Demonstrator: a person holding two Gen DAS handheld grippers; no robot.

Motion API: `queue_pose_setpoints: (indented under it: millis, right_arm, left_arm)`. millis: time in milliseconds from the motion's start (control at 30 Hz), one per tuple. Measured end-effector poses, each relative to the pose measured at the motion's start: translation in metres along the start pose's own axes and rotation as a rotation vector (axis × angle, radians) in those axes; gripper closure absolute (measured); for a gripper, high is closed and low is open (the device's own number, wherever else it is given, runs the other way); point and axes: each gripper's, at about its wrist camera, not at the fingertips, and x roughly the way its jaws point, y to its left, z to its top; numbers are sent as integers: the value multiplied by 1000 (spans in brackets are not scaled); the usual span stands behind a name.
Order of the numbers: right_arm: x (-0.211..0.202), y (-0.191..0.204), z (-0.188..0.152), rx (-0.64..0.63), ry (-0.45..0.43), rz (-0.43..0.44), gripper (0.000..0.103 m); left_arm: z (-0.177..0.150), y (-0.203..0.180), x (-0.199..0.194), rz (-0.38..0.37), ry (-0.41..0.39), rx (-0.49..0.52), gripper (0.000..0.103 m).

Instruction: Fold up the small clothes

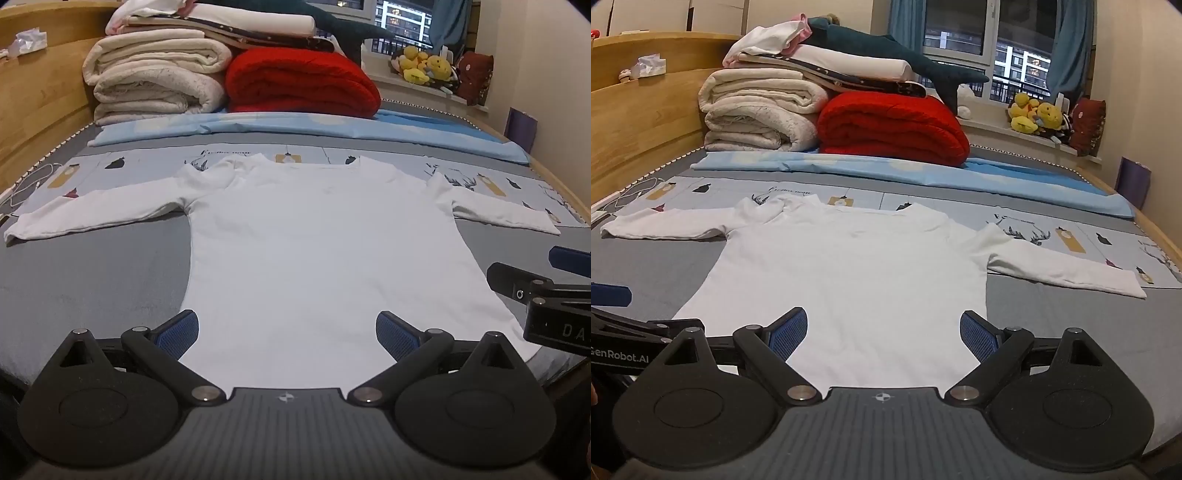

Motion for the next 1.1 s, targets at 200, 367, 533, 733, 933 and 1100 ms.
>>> queue_pose_setpoints:
  millis: [200, 367, 533, 733, 933, 1100]
  right_arm:
    - [0, 0, -1, -6, 1, 3, 13]
    - [0, 1, -1, -11, -1, 5, 13]
    - [1, 2, -2, -17, 3, 0, 13]
    - [3, 0, -1, -1, 10, -30, 13]
    - [4, -2, -3, -3, 19, -33, 13]
    - [4, -3, -3, -4, 21, -34, 13]
  left_arm:
    - [3, 7, 3, -5, 6, -8, 0]
    - [1, 5, 2, -5, 15, -17, 0]
    - [1, 6, 2, -2, 16, -26, 0]
    - [-1, 6, 5, 0, 22, -33, 0]
    - [-1, 4, 6, 5, 23, -22, 0]
    - [-1, 6, 7, -4, 42, -33, 0]
